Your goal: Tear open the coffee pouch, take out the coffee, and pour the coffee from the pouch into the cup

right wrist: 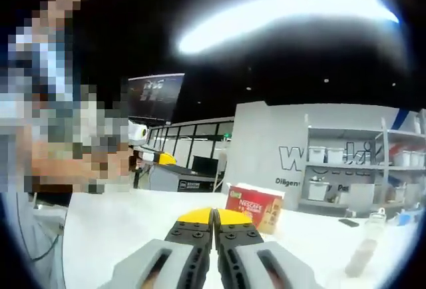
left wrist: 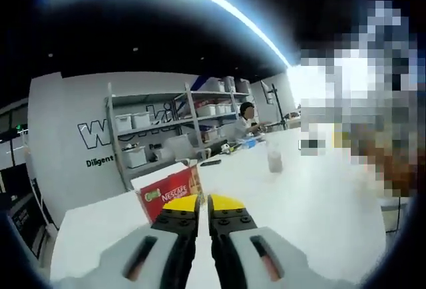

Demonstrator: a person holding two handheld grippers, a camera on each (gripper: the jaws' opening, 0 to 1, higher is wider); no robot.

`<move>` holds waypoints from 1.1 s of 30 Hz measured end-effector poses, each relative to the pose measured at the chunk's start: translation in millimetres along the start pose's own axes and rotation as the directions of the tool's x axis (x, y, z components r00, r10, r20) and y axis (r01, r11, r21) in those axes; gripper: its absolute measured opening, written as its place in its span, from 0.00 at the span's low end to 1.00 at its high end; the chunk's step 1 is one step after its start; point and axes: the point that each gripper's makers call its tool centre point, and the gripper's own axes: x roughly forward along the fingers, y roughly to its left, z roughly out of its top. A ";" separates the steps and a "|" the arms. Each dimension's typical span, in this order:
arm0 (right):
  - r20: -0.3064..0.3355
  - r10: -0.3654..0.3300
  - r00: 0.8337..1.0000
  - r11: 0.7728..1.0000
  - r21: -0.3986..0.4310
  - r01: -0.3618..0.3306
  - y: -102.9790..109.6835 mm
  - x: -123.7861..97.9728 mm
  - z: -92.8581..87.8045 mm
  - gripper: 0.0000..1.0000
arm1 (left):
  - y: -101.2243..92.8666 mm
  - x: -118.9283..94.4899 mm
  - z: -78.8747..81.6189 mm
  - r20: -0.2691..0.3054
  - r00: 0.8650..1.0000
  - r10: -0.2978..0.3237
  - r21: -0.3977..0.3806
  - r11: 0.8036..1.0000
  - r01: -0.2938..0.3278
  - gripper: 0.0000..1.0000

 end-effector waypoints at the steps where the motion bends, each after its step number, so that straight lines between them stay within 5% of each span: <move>1: -0.001 -0.002 1.000 1.000 -0.001 0.002 -0.5 -0.1 0.0 0.02 | 0.7 1.0 -1.3 -0.002 1.000 0.002 -0.001 1.000 -0.002 0.08; 15: -0.010 -0.009 1.000 1.000 -0.023 0.009 1.6 0.9 2.3 0.02 | -2.4 14.9 -11.0 -0.055 0.998 -0.011 0.095 0.995 0.016 0.07; 23: -0.006 0.004 1.000 1.000 -0.022 -0.004 8.3 4.6 3.9 0.02 | 18.5 26.7 -15.3 -0.053 0.997 0.064 0.057 0.997 -0.061 0.08; 33: -0.011 0.012 1.000 1.000 -0.015 -0.012 13.1 5.2 1.8 0.02 | 26.4 40.0 -23.4 -0.048 0.996 0.075 0.066 0.995 -0.072 0.07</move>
